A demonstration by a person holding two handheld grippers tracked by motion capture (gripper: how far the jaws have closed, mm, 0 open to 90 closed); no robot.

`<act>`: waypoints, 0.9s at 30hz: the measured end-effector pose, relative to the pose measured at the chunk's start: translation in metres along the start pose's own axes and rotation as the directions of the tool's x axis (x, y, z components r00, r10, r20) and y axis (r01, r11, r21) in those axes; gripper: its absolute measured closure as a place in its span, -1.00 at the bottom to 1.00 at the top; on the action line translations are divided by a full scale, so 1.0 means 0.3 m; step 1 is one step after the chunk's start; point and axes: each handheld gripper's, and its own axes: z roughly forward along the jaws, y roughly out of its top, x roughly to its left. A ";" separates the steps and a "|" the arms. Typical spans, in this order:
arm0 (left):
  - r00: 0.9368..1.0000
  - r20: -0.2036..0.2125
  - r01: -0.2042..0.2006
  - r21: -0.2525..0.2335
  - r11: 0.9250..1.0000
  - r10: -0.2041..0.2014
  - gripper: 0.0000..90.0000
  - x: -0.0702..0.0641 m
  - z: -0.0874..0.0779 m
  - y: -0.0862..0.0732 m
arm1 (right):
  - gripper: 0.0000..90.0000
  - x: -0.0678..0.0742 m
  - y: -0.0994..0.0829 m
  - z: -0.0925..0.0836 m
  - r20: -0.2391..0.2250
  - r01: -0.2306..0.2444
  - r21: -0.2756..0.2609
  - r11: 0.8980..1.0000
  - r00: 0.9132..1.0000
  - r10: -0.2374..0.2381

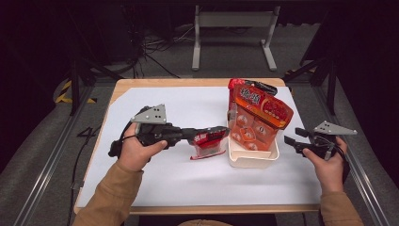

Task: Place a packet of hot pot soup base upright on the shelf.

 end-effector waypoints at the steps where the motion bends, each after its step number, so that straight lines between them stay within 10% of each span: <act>1: 1.000 0.003 -0.001 -0.002 1.000 0.001 1.00 0.000 0.002 0.006 | -0.18 0.000 0.000 -0.001 0.000 -0.003 0.000 1.000 1.000 0.003; 27: 0.995 0.065 -0.077 -0.010 0.997 0.077 1.00 -0.006 0.129 0.125 | -0.19 -0.012 0.003 -0.018 -0.003 -0.010 -0.021 1.000 1.000 0.010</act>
